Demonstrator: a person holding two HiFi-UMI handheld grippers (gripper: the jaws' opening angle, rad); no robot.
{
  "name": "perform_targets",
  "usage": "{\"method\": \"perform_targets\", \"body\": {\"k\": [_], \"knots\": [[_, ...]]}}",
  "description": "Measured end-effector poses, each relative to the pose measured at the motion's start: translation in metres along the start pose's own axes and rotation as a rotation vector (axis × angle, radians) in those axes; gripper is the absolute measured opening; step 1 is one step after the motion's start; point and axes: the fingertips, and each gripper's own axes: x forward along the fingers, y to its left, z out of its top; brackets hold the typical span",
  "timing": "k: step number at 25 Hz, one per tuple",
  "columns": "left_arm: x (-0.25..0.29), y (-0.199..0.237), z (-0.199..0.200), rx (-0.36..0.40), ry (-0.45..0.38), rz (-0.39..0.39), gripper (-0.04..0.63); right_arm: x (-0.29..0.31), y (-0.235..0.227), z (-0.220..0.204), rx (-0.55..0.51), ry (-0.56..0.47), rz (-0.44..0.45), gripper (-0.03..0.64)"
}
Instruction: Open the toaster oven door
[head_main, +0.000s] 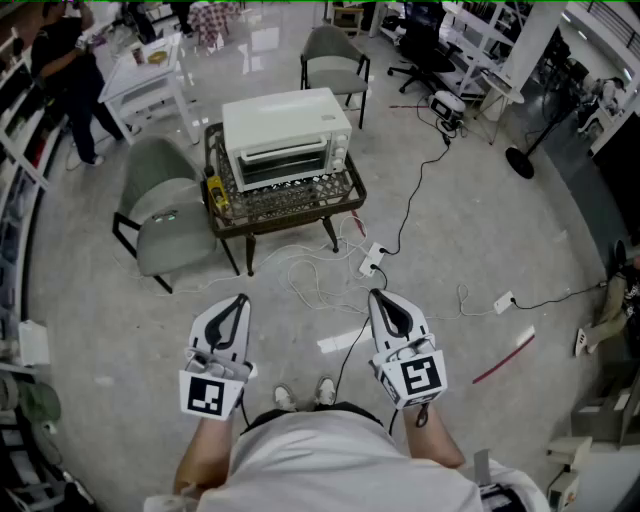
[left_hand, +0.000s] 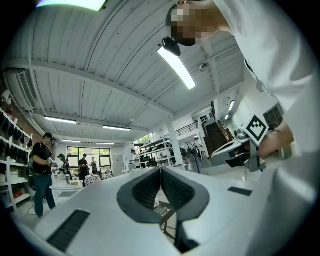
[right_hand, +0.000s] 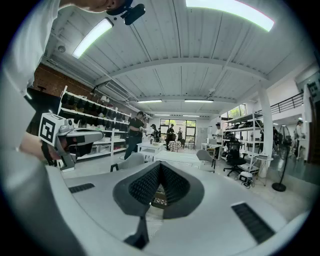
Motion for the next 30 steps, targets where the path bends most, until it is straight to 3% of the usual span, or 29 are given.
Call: {"method": "perform_targets", "body": {"k": [8,14,18,25,30], "knots": [[0.005,-0.009,-0.002,-0.008,0.013,0.018,0.023,-0.006,-0.017,-0.006,0.074,-0.029,0.028,0.021],[0.003,-0.021,-0.020,0.041,0.056,0.041,0.023,-0.001,-0.035,-0.029,0.072,-0.025,0.064,0.021],[0.014,-0.008,-0.040,0.005,0.087,0.061,0.023,0.022,-0.035,-0.036,0.091,0.007,0.091,0.021],[0.070,0.052,-0.084,-0.046,0.084,0.028,0.023,0.107,-0.038,-0.034,0.083,0.039,0.085,0.021],[0.124,0.123,-0.087,-0.048,0.063,-0.023,0.023,0.184,-0.041,0.006,0.081,0.014,0.050,0.021]]}}
